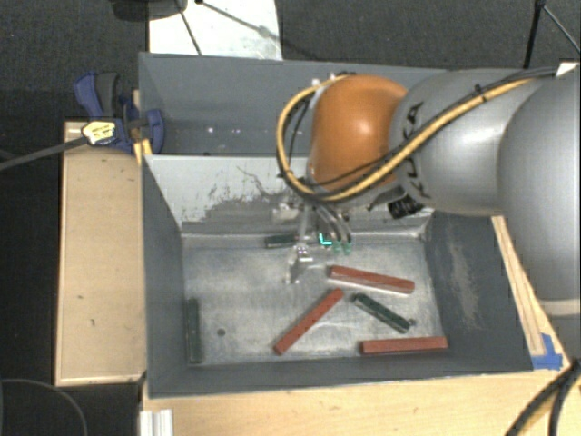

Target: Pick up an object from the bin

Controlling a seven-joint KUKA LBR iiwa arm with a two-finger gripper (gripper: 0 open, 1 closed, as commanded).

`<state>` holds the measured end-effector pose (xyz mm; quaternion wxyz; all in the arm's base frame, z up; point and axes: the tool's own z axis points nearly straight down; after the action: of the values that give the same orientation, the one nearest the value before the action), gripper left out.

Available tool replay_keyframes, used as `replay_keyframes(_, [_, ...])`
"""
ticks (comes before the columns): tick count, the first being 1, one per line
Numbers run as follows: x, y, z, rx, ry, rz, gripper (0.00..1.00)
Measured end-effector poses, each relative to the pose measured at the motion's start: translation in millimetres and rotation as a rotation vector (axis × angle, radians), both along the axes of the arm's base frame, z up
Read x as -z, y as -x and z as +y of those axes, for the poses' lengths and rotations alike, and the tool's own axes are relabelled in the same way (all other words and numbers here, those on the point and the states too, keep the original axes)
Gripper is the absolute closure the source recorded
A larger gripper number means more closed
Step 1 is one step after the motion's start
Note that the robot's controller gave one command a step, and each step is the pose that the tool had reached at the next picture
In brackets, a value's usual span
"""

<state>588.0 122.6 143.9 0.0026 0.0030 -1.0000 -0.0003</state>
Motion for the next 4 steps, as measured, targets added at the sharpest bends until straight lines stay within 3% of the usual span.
replay_keyframes(1, [-4, -2.1, -1, 0.002, -0.001, -0.008, 0.00])
replay_keyframes(2, [45, 68.2, -6, -0.037, 0.000, -0.006, 1.00])
replay_keyframes(3, [45, 68.2, -6, -0.036, 0.000, -0.006, 1.00])
replay_keyframes(4, [-57, 90.0, -7, -0.445, -0.001, -0.013, 0.00])
